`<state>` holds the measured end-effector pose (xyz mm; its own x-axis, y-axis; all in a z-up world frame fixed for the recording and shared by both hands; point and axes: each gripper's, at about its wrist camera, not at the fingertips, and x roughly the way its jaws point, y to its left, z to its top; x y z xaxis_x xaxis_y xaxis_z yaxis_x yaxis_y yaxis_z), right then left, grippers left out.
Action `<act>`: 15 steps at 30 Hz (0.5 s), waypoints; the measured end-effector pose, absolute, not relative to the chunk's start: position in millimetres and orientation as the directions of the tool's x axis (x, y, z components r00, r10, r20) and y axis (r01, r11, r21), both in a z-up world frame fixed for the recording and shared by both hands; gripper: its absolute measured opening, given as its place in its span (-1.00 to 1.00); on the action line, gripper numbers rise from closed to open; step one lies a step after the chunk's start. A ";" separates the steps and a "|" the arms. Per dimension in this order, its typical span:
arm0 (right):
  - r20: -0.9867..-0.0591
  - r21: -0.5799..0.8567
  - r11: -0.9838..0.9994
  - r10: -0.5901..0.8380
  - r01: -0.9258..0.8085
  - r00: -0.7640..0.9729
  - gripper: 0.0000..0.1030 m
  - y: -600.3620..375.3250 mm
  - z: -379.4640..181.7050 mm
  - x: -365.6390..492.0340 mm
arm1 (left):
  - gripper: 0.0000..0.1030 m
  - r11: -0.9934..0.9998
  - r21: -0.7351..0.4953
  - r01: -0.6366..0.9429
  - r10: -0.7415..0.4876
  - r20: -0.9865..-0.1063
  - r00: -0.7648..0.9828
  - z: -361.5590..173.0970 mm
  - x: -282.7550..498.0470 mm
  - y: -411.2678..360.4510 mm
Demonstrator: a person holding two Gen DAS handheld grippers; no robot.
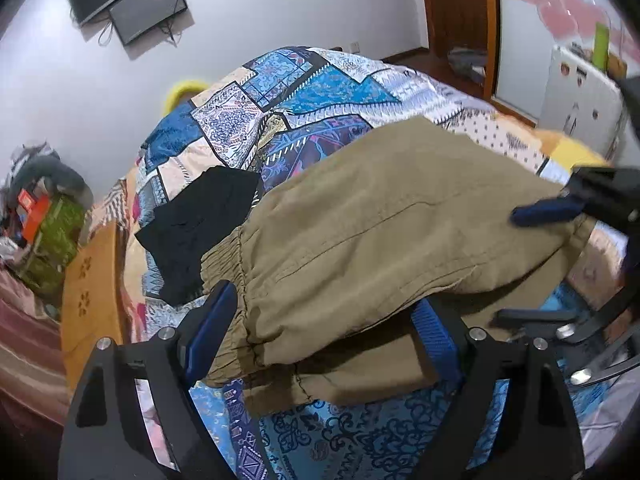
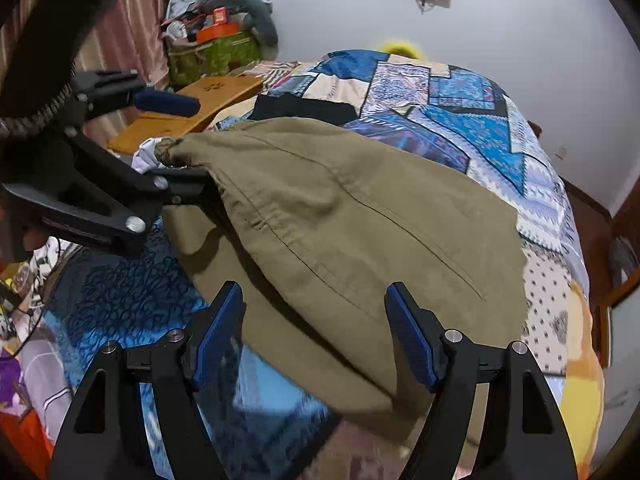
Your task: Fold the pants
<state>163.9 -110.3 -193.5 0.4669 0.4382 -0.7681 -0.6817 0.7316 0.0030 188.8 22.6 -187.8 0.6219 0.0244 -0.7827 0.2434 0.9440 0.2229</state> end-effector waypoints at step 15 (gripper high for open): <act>-0.700 -0.002 0.717 0.497 -0.697 0.513 -0.83 -110.9 -154.4 150.2 | -0.66 0.941 0.187 0.283 -0.029 -0.788 0.615 -186.1 169.1 13.5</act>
<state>150.2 -110.9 -154.4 0.5134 0.4971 -0.6995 -0.6968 0.7173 -0.0017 169.1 13.5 -186.1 0.6150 -0.0286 -0.7880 0.2833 0.9406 0.1869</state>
